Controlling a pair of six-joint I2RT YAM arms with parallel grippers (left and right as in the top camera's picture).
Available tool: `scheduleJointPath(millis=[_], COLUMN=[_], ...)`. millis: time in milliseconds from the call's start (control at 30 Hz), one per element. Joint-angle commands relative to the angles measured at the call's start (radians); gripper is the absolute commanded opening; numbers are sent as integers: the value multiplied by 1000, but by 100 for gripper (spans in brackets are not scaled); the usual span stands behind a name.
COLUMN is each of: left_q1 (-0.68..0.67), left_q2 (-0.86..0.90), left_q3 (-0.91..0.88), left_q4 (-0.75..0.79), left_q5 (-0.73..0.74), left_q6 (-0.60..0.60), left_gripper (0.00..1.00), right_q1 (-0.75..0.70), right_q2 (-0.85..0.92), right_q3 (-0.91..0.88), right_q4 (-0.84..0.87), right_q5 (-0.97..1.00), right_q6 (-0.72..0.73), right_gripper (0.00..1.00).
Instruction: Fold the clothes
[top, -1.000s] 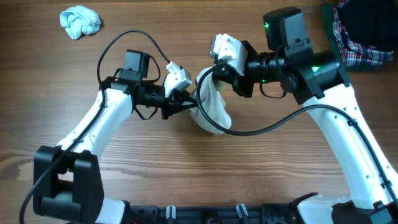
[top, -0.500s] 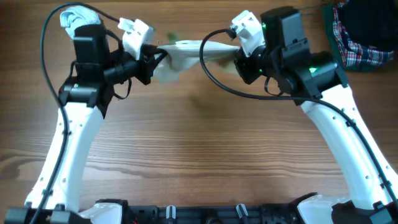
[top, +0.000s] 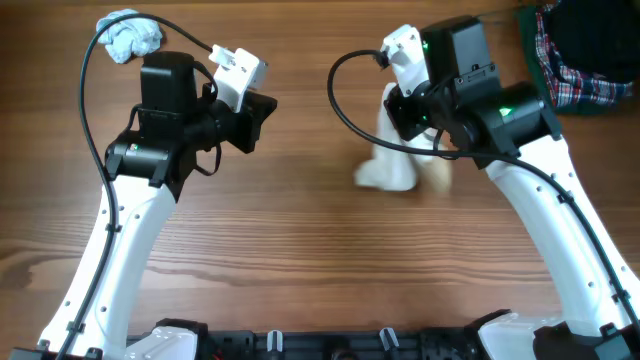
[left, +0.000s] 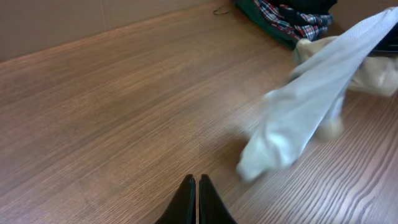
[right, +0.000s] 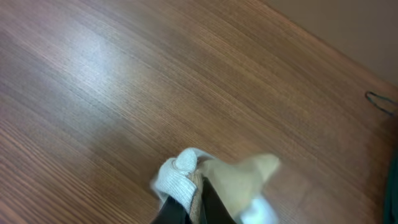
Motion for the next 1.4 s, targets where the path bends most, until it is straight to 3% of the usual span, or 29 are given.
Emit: scheduleJointPath(millis=[0, 67, 133, 267, 333, 433, 533, 667, 933, 1233, 1267, 1367], left_q1=[-5, -24, -55, -69, -69, -69, -69, -69, -69, -120, -120, -119], left_q2=[-16, 1, 46, 150, 182, 192, 200, 257, 338, 377, 389, 402], left_q3=[14, 14, 14, 14, 14, 14, 14, 14, 14, 14, 14, 14], left_q4=[-4, -13, -14, 2, -5, -19, -54, -60, -105, -98, -95, -89], left_q5=[4, 10, 9, 19, 110, 192, 266, 285, 361, 365, 365, 312], left_q6=[5, 5, 6, 34, 110, 190, 295, 322, 468, 504, 504, 503], left_gripper=[4, 4, 20, 25, 31, 45, 49, 52, 30, 37, 34, 12], right_q1=[-7, -7, -7, -7, -7, -7, -7, -7, -7, -7, -7, -7], right_q2=[9, 9, 9, 9, 9, 9, 9, 9, 9, 9, 9, 9], right_q3=[3, 3, 3, 4, 4, 4, 4, 4, 4, 4, 4, 4], right_q4=[-3, -1, 9, 4, 10, 16, 16, 16, 16, -14, -16, -14], right_q5=[16, -11, -70, -277, -401, -410, -424, -463, -482, -481, -481, -481], right_q6=[14, -4, -40, -249, -335, -347, -348, -349, -348, -349, -349, -349], right_gripper=[4, 4, 4, 4, 4, 4, 4, 4, 4, 4, 4, 4])
